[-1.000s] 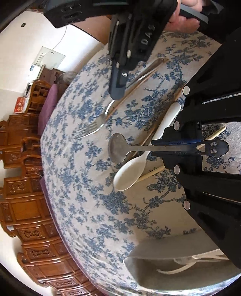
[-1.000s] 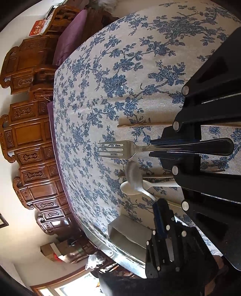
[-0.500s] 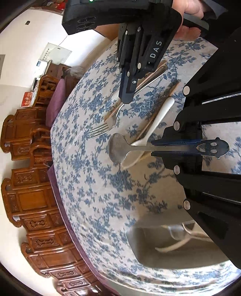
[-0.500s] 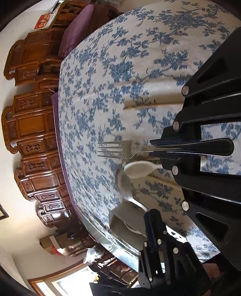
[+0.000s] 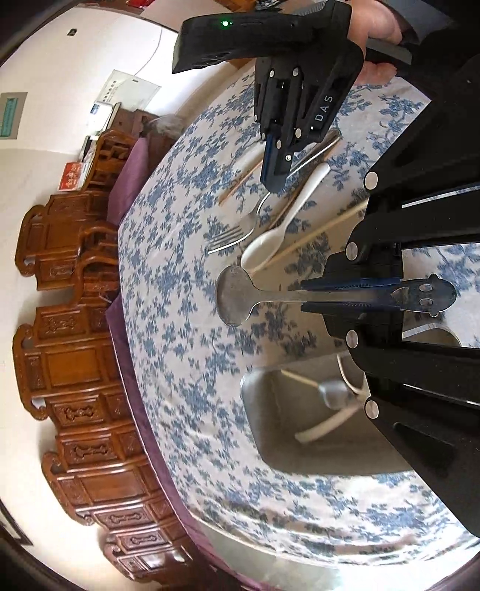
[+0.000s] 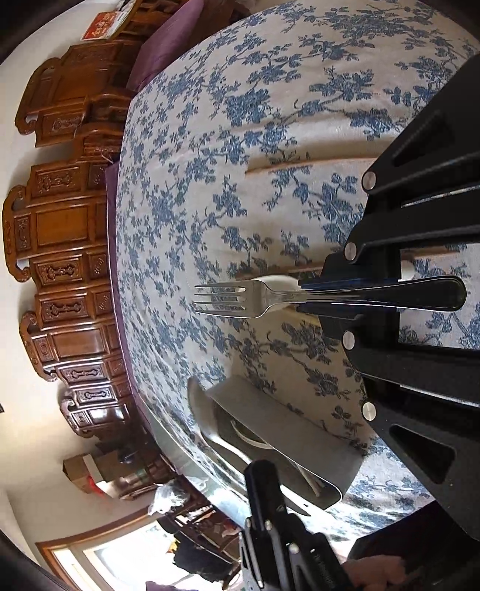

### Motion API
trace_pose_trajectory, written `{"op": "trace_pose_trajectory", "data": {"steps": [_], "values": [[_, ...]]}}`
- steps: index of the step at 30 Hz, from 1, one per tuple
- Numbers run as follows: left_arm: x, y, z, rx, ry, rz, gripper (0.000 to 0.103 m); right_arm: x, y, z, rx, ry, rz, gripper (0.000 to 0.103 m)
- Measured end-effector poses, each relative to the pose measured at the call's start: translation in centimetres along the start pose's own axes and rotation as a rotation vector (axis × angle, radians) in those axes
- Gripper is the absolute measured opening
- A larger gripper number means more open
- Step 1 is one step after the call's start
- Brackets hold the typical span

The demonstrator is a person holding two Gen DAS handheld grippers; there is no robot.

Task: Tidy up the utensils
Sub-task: 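Carry the metal spoon into the grey tray and open the left tool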

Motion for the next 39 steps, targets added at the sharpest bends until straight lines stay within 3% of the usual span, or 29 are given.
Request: {"op": "trace_pose_trajectory", "data": {"steps": [11,24,39], "values": [[-0.4,4.5,2.0,0.058,0.023,-0.049,0.006,-0.1,1.1,0.2,0.031,0.011,-0.008,0.009],[-4.5,9.3,3.3,0.156,0.09,-0.128,0.006,-0.5,1.9,0.1,0.055,0.018,-0.028,0.009],[-7.0,9.8,4.8,0.147,0.149,-0.165,0.006,-1.1,3.5,0.1,0.097,0.037,-0.064,0.009]]}}
Point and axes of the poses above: each gripper's, at about its wrist camera, not at the fingertips, and x roughly against the way its jaws point, y to its left, z to its underside, the point moved 2 cm from there along -x, roughly the way its jaws point, and after that the axes turned 12 degrees about -z, right-handed, at the moved point
